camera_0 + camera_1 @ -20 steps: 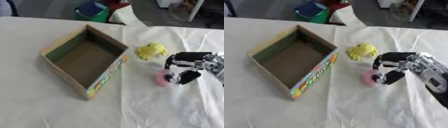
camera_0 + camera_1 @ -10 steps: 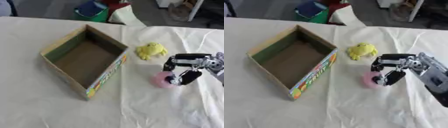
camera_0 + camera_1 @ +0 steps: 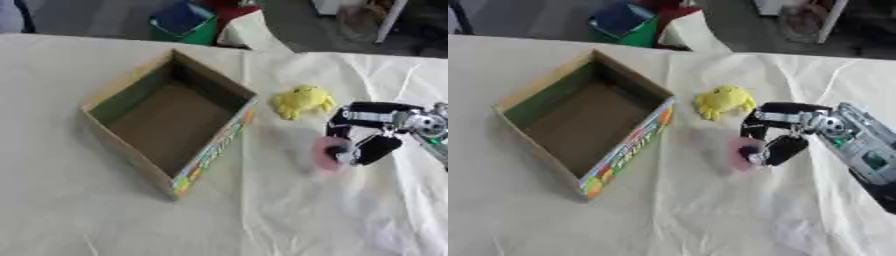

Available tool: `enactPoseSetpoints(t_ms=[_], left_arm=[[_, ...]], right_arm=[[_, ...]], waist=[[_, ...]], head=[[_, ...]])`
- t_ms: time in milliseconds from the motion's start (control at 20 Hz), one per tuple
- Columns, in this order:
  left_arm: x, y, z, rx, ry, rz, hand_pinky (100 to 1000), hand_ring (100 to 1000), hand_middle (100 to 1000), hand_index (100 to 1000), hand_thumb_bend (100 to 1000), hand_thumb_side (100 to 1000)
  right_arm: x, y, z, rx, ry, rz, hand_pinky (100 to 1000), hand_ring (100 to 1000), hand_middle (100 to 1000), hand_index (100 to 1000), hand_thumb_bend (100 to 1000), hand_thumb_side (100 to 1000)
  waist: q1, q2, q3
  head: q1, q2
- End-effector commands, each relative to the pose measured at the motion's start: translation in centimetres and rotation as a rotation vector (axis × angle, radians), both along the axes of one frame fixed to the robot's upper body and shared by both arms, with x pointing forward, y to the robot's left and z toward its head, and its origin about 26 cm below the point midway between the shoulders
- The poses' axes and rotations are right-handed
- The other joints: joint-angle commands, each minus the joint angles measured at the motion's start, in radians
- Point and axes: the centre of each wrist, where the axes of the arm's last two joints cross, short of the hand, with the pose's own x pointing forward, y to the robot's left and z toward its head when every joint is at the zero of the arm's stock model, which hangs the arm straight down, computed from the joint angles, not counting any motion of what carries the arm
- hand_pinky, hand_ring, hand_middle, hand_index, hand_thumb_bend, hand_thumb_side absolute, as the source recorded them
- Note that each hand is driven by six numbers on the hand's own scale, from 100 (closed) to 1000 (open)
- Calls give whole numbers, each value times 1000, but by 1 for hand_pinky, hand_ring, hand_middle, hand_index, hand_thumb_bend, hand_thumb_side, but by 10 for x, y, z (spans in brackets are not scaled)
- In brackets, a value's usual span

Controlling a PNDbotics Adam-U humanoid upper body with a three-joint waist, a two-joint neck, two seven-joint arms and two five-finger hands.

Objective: Pick up objects on the table and place them in the box.

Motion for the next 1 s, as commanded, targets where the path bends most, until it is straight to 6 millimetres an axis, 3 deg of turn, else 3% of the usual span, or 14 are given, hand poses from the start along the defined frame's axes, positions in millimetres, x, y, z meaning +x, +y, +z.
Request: enactPoseSetpoints(t_ms=[50,450,1000], left_arm=[[-1,1,8,11,-25,2,527,636,618,743,100,929],[-1,1,8,11,-23,0,527,635,618,744,100,928],[-1,0,8,10,-18,-9,526,632,617,744,100,924]], right_arm=[[-2,0,20,9,-87,-17,631,514,253,507,100,204],[-1,14,33,23,-181,14,602,492,231,489,100,218],[6,54,82,22,-349,129,603,493,221,490,100,242]], waist=[[3,-17,-1],[1,-18,4],[2,-24,14]], head=[[3,2],[-1,1],[-14,-7]])
